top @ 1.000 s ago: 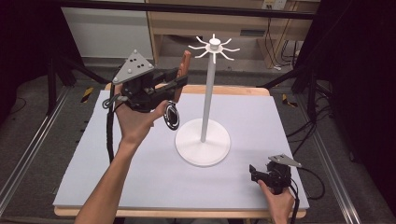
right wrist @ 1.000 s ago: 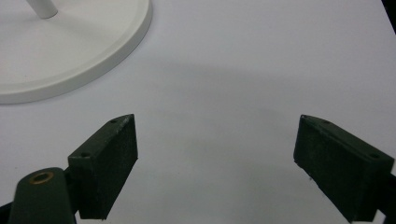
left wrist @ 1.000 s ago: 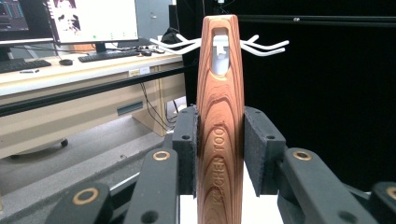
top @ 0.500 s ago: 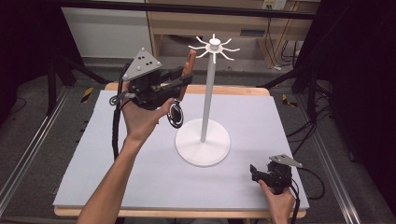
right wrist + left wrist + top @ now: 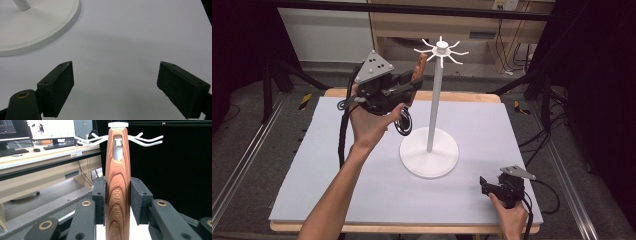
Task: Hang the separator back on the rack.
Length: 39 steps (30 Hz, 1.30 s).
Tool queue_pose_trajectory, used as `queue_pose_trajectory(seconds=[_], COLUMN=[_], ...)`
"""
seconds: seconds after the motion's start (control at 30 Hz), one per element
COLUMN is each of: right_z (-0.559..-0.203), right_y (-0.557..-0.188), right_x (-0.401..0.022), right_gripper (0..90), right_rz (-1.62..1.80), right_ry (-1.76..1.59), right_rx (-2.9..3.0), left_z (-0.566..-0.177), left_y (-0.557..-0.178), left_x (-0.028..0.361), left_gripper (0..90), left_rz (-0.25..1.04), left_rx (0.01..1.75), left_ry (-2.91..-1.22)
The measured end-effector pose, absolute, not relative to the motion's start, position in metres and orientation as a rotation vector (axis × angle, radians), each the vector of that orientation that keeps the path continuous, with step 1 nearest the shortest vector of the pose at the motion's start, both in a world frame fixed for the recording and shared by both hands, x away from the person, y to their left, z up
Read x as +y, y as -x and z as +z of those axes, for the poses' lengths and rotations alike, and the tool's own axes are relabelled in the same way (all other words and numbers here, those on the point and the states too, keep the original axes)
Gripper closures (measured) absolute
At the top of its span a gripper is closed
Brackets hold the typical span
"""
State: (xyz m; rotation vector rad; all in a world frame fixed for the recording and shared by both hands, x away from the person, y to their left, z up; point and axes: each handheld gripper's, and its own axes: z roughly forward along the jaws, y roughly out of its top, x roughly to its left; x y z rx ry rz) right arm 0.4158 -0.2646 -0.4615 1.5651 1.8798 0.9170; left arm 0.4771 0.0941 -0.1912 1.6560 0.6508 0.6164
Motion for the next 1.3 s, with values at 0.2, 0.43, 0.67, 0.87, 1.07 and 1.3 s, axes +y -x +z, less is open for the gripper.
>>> queue_pose_trajectory(seconds=[0.2,0.43,0.67,0.87,1.07,1.3], right_z=[-0.461,-0.461,-0.462,-0.462,-0.462,-0.463], right_y=[-0.416,-0.416,-0.416,-0.416,-0.416,-0.417], right_x=[-0.265,-0.265,-0.264,-0.264,-0.266,-0.265], right_gripper=[14.4,14.4,14.4,14.4,14.4,14.4], right_rz=[0.918,0.919,0.916,0.920,0.921,0.920], right_ry=[-1.566,-1.568,-1.563,-1.577,-1.574,-1.577], right_rx=[1.879,1.875,1.883,1.881,1.880,1.883], left_z=[-0.193,-0.196,-0.198,-0.201,-0.202,-0.203], left_y=[-0.479,-0.481,-0.483,-0.488,-0.490,-0.490], left_x=[0.091,0.088,0.086,0.084,0.082,0.084], left_gripper=[67.3,67.3,67.2,67.1,67.1,66.1], left_rz=[0.618,0.626,0.643,0.645,0.655,0.639], left_rx=[0.657,0.660,0.657,0.664,0.657,0.654], left_ry=[-1.659,-1.669,-1.668,-1.660,-1.656,-1.653])
